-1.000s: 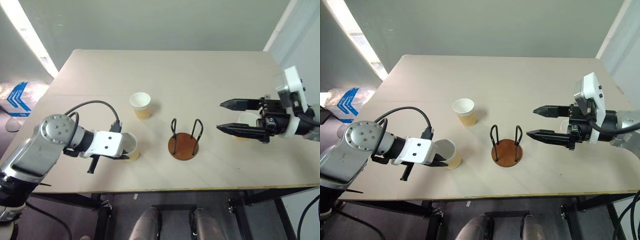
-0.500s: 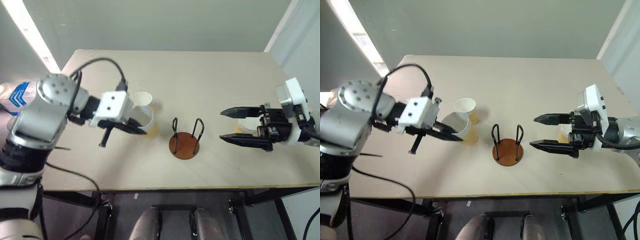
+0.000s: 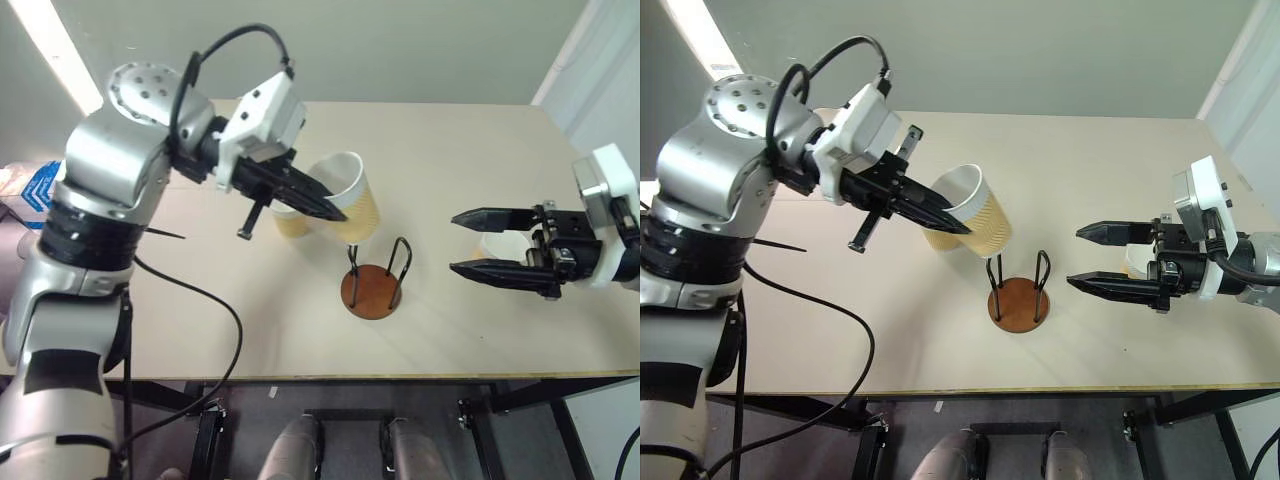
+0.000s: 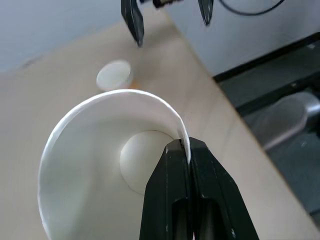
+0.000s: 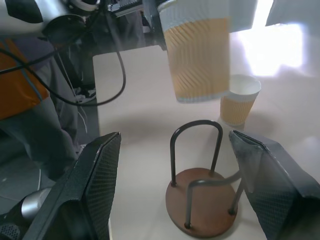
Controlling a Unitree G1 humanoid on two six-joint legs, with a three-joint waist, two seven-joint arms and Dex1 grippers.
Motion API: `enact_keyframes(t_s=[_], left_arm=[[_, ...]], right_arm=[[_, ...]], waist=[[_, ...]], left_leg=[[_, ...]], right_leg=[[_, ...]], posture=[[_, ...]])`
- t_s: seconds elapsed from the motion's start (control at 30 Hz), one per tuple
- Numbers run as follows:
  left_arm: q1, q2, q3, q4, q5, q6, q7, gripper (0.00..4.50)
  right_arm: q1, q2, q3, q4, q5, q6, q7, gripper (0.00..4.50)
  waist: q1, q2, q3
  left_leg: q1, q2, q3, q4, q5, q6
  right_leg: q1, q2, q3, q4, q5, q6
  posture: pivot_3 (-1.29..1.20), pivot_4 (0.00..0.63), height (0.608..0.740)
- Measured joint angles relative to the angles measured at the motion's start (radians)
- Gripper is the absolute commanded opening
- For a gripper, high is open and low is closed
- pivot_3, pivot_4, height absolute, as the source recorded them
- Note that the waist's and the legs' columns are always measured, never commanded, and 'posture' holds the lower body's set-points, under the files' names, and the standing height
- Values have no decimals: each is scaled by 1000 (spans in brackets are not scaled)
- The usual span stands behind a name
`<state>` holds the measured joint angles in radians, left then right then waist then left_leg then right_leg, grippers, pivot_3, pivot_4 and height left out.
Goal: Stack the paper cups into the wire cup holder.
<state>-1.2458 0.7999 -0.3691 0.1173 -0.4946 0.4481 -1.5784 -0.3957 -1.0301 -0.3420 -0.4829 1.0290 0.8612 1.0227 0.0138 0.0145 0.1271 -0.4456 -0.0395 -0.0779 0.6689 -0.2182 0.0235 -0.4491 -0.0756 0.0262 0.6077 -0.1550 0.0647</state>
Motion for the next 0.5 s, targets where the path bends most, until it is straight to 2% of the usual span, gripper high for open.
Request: enact_keyframes(t_s=[0.23, 0.5], left_arm=[[-34, -53, -150, 105, 2, -138, 0, 23], [-72, -134, -221, 197, 19, -241, 0, 23]], right_arm=[[88, -25, -130, -5, 5, 7, -37, 3651], [168, -26, -228, -77, 42, 26, -107, 3651]], waist=[[3, 0, 0], [7, 0, 0]], left_leg=[[0, 0, 1, 1, -1, 0], [-2, 0, 2, 2, -3, 1]], right_leg=[[1, 0, 0, -1, 2, 10], [1, 0, 1, -3, 1, 15]], posture=[[0, 150, 740], [0, 150, 740]])
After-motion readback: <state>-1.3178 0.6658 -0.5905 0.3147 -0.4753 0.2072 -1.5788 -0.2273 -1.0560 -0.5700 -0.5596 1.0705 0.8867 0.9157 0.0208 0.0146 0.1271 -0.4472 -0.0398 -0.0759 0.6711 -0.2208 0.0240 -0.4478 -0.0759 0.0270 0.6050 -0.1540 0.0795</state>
